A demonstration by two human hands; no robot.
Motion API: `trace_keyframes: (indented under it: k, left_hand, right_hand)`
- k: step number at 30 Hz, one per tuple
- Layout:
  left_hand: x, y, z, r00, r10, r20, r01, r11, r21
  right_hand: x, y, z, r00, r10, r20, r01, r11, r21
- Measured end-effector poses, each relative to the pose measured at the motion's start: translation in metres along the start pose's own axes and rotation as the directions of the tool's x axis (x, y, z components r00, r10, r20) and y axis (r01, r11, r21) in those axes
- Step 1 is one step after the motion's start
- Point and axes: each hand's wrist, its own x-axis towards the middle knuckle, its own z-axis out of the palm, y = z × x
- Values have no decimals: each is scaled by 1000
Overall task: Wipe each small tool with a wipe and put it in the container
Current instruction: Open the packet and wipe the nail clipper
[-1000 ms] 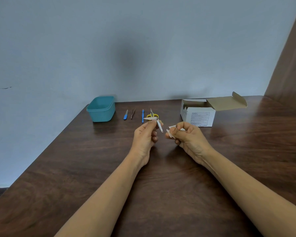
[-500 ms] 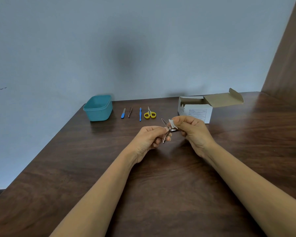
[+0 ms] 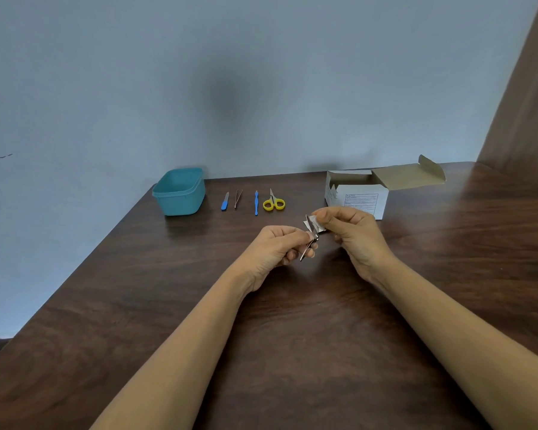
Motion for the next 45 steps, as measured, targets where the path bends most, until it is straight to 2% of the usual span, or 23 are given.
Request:
trace_keyframes:
  k: [3,8,17,23,28,42,45]
  left_hand:
    - [0,-1,0,1000,1,1,-1,1000,1]
    - [1,-1,-1,1000,-2,-14,2,1000,-3]
    - [0,0,0,1000,-4,1,4,1000,23]
    - [1,0,0,1000,1,-9,-1,1000,28]
    - [1,0,0,1000,-8,-18,8,1000,26]
    - [1,-1,-1,1000,-3,-16,4,1000,21]
    - [1,-1,0,1000,13,-29,-13,1000,6]
  right_hand:
    - [1,2,-1,997,61,55,-60,998,-10]
    - [2,2,-3,988,82,128,-80,997,-23]
    - [2,2,-4,1000,-29,-2,29,997,-73]
    - [1,1,-2,995,53,80,-47,996,-79]
    - [2,1,-3,993,43,106,-41,999,-28]
    - [4,0,-7,974,51,219,-26,993,-112]
    - [5,3,-9,968,46,246,-34,998,-52]
